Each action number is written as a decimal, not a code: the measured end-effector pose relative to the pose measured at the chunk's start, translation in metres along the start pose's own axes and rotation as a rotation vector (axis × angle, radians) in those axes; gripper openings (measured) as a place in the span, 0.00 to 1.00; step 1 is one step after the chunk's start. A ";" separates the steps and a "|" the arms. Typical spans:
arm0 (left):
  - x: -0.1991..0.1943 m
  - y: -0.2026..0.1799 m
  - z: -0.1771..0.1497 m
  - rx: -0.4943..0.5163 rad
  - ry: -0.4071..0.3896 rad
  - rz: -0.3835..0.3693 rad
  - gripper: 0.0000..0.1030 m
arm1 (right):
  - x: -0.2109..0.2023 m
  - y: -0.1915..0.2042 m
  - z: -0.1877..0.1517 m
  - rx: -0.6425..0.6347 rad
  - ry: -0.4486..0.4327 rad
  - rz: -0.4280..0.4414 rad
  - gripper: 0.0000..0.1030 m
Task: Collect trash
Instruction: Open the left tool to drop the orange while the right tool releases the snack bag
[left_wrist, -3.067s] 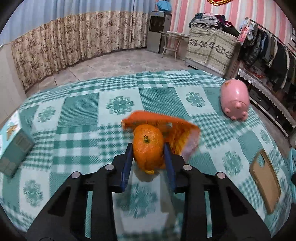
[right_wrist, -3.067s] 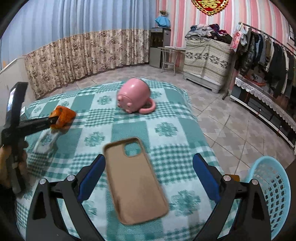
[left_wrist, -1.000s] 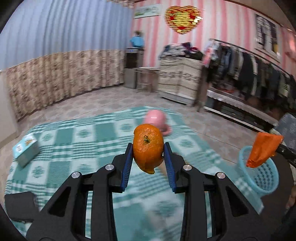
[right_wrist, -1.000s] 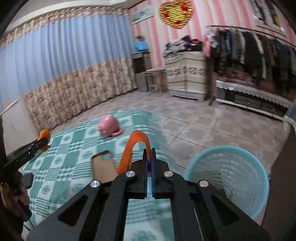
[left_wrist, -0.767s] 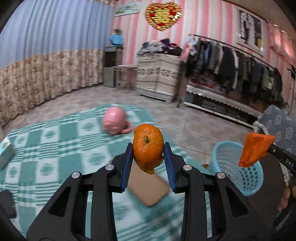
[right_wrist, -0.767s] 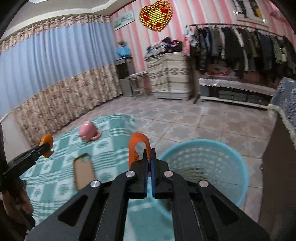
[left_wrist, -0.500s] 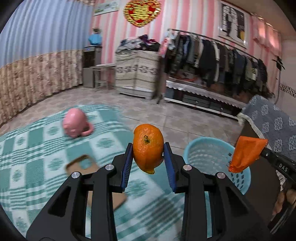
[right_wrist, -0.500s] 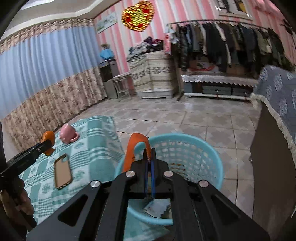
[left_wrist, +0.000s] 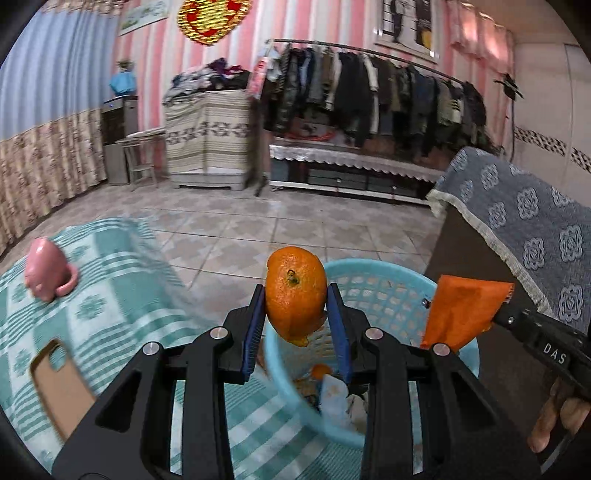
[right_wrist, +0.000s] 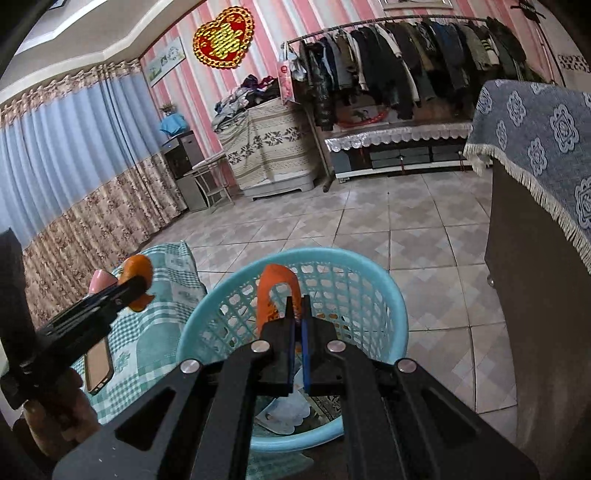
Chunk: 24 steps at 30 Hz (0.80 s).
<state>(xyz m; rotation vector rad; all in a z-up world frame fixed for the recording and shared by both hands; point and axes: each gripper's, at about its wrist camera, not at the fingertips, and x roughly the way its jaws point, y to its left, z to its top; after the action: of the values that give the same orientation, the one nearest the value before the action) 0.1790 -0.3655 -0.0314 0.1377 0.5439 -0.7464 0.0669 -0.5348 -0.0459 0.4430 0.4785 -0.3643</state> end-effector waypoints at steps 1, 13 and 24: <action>0.003 -0.001 0.000 0.007 0.002 -0.014 0.32 | 0.001 0.000 0.000 0.002 0.002 -0.003 0.03; -0.001 0.007 0.011 -0.010 -0.052 0.037 0.84 | 0.009 0.000 -0.004 0.010 0.020 -0.037 0.03; -0.046 0.042 0.013 -0.060 -0.098 0.145 0.91 | 0.024 0.019 0.000 -0.034 0.052 -0.068 0.11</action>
<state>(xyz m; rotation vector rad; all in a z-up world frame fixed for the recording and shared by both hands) 0.1853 -0.3105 0.0004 0.0832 0.4571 -0.5918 0.0948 -0.5241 -0.0523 0.4041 0.5506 -0.4107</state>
